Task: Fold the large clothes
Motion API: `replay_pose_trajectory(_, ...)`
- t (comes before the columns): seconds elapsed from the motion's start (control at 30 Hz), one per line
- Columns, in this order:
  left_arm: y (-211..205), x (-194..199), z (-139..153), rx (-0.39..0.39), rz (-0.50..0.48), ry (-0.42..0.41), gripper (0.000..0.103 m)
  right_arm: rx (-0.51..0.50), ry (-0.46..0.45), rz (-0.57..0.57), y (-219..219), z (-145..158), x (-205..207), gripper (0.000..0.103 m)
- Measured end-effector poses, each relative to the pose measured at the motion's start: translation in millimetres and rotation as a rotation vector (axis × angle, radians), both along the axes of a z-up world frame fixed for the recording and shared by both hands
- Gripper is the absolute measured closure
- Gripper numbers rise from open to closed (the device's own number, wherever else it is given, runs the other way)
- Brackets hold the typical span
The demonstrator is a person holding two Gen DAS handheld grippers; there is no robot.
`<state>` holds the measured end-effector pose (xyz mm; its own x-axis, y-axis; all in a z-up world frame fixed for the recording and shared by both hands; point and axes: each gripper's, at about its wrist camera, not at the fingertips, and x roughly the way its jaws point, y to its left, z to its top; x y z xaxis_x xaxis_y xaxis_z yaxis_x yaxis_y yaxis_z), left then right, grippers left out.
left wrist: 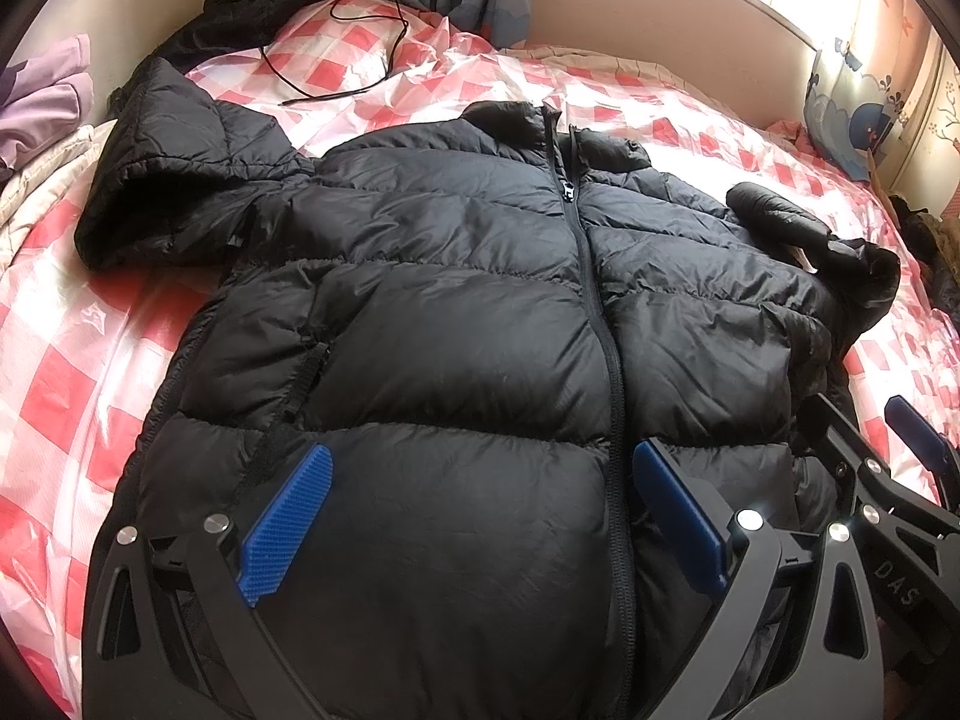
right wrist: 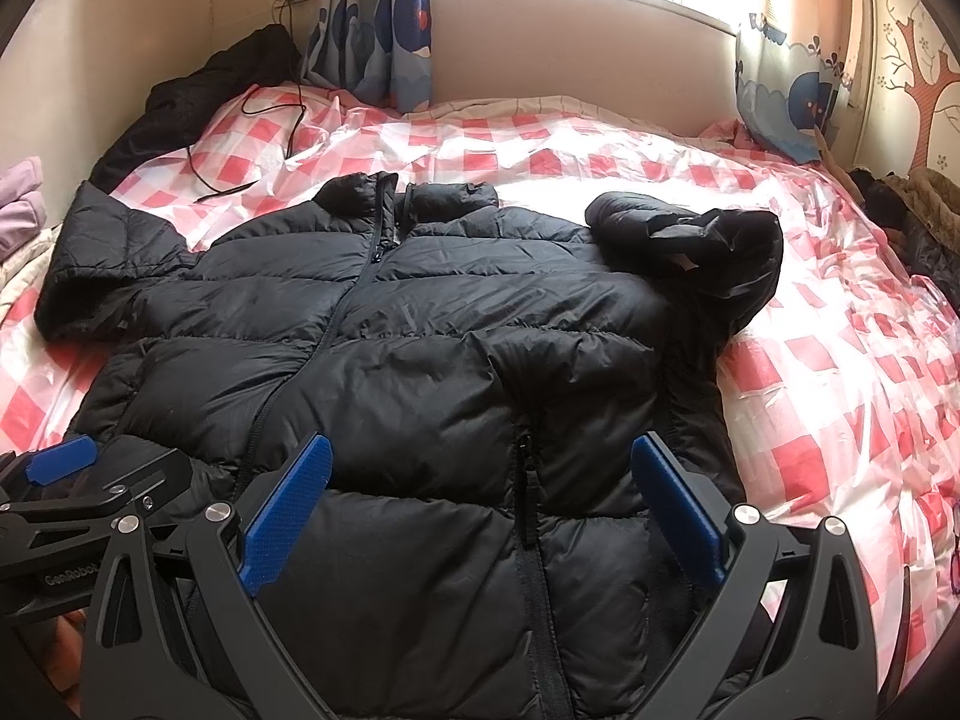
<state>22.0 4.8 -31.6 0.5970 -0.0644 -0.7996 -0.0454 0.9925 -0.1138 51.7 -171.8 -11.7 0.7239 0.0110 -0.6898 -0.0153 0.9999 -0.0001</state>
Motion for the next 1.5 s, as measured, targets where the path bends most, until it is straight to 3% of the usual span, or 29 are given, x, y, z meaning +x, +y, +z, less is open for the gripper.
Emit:
replay_pose_trajectory(0.23, 0, -2, 1, 0.026, 0.001, -0.01, 0.006, 0.003, 0.004, 0.002, 1, -1, 0, 0.006)
replay_pose_trajectory(0.73, 1, 3, -2, 0.0, 0.005, 0.022, 0.006, -0.015, 0.032, 0.009, 2, -8, 5, 0.006)
replay_pose_trajectory(0.9, 4, 4, -1, -0.021, 0.007, 0.028, 0.006, 0.036, 0.018, -0.004, -17, 3, 9, 0.006)
replay_pose_trajectory(1.0, 7, 5, -1, -0.041, 0.012, 0.034, 0.006, 0.063, -0.015, 0.026, -37, 30, 25, 0.006)
replay_pose_trajectory(1.07, 9, 5, -1, -0.056, 0.013, 0.039, 0.006, 0.05, -0.016, 0.035, -56, 54, 52, 0.006)
replay_pose_trajectory(1.17, 10, 5, -1, -0.072, 0.015, 0.043, 0.006, -0.054, 0.028, -0.035, -100, 86, 122, 0.006)
replay_pose_trajectory(1.23, 8, 6, -3, -0.069, 0.01, 0.046, 0.006, -0.062, 0.157, -0.107, -142, 88, 191, 0.006)
replay_pose_trajectory(1.27, 8, 7, -4, -0.065, 0.01, 0.05, 0.006, -0.034, 0.201, -0.126, -156, 84, 211, 0.006)
replay_pose_trajectory(1.37, 7, 9, -5, -0.062, 0.004, 0.059, 0.006, 0.209, 0.452, -0.219, -212, 32, 280, 0.006)
replay_pose_trajectory(1.43, 8, 9, -6, -0.064, 0.004, 0.061, 0.006, 0.304, 0.52, -0.26, -228, 3, 299, 0.006)
replay_pose_trajectory(1.5, 8, 10, -8, -0.061, 0.001, 0.07, 0.006, 0.347, 0.529, -0.269, -230, -15, 313, 0.006)
